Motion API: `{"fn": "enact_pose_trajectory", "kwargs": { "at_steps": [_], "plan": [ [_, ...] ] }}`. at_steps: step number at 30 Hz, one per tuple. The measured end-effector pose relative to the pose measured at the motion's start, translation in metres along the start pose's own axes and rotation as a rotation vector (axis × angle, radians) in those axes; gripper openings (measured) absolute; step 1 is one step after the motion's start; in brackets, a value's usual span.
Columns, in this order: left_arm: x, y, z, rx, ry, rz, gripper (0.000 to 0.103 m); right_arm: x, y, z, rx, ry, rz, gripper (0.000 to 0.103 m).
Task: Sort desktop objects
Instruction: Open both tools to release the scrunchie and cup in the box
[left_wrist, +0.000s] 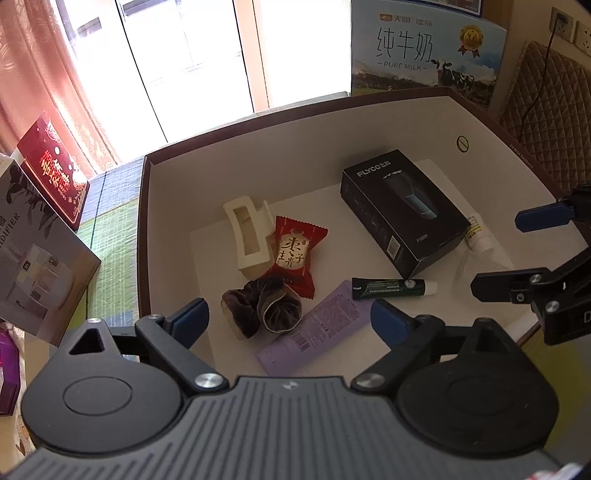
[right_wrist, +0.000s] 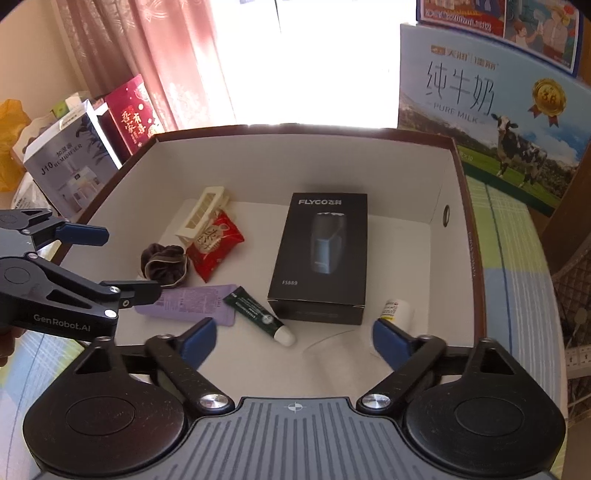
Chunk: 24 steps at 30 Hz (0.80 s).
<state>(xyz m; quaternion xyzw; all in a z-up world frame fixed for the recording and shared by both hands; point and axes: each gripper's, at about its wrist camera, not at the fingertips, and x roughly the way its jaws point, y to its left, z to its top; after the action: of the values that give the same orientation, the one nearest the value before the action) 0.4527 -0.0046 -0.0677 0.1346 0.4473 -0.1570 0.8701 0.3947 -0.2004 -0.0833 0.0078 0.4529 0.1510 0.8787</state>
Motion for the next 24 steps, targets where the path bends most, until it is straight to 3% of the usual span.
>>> {"fn": "enact_pose_trajectory", "kwargs": {
  "at_steps": [5, 24],
  "plan": [
    [-0.012, -0.003, 0.000, -0.011, -0.018, 0.022, 0.097, -0.012, 0.001, -0.002, 0.015, -0.031, -0.020, 0.101],
    [-0.067, -0.018, -0.012, -0.076, -0.066, 0.043, 0.102, -0.064, 0.007, -0.017, 0.078, -0.133, -0.036, 0.101]
  ]
}}
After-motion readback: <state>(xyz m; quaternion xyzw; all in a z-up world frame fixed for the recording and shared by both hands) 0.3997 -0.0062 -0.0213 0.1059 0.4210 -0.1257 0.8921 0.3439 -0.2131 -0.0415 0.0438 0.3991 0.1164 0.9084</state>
